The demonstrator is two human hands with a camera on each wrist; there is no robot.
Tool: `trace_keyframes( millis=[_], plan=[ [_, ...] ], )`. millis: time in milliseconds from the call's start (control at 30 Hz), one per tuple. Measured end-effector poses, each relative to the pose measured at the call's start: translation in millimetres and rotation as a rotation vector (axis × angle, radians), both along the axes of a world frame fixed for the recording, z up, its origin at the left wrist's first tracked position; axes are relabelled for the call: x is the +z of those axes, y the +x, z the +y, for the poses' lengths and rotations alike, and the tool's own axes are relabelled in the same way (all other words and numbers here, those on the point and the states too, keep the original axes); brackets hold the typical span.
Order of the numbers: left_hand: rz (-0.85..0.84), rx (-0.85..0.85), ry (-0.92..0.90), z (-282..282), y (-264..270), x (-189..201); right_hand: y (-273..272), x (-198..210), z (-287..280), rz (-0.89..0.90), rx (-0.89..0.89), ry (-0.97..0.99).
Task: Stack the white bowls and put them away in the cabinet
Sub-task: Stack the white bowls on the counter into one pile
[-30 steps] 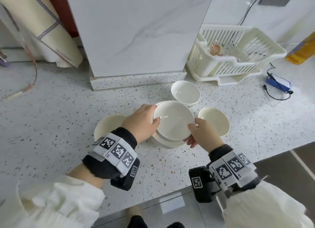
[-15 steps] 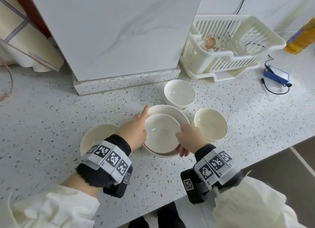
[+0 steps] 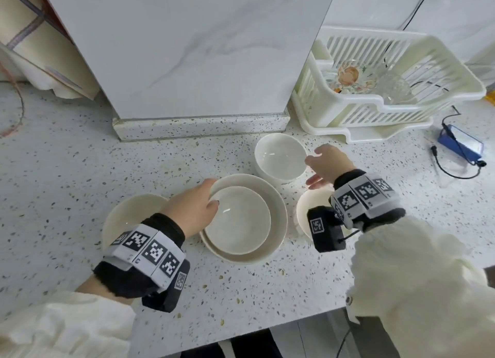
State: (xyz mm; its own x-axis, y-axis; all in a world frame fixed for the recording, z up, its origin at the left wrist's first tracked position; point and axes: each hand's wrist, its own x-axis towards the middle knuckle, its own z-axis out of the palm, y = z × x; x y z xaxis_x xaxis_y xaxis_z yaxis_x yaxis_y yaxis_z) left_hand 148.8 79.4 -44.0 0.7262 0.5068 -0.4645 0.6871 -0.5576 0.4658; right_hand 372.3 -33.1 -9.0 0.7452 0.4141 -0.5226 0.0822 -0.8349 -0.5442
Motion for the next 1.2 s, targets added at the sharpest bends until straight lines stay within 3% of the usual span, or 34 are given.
trace_keyframes(
  millis=[167,333,433,533,667,867,1200],
  plan=[
    [-0.053,0.109,-0.061,-6,-4,2,19,-26,16,0.177,0.052,-0.102],
    [-0.083,0.186,-0.097,-11,-10,5,20,-30,18,0.2,0.093,-0.044],
    [-0.093,0.203,-0.091,-14,-12,8,13,-12,13,0.247,0.067,0.102],
    [-0.108,0.219,-0.084,-17,-13,10,-2,13,2,0.212,0.127,0.227],
    [-0.144,0.306,-0.155,-20,-16,12,-37,35,-15,0.212,0.222,0.253],
    [-0.276,0.435,-0.295,-23,-37,17,-89,19,-32,0.178,0.296,0.179],
    [-0.253,0.189,-0.158,-27,-53,21,-119,-11,-36,0.047,0.263,0.082]
  ],
)
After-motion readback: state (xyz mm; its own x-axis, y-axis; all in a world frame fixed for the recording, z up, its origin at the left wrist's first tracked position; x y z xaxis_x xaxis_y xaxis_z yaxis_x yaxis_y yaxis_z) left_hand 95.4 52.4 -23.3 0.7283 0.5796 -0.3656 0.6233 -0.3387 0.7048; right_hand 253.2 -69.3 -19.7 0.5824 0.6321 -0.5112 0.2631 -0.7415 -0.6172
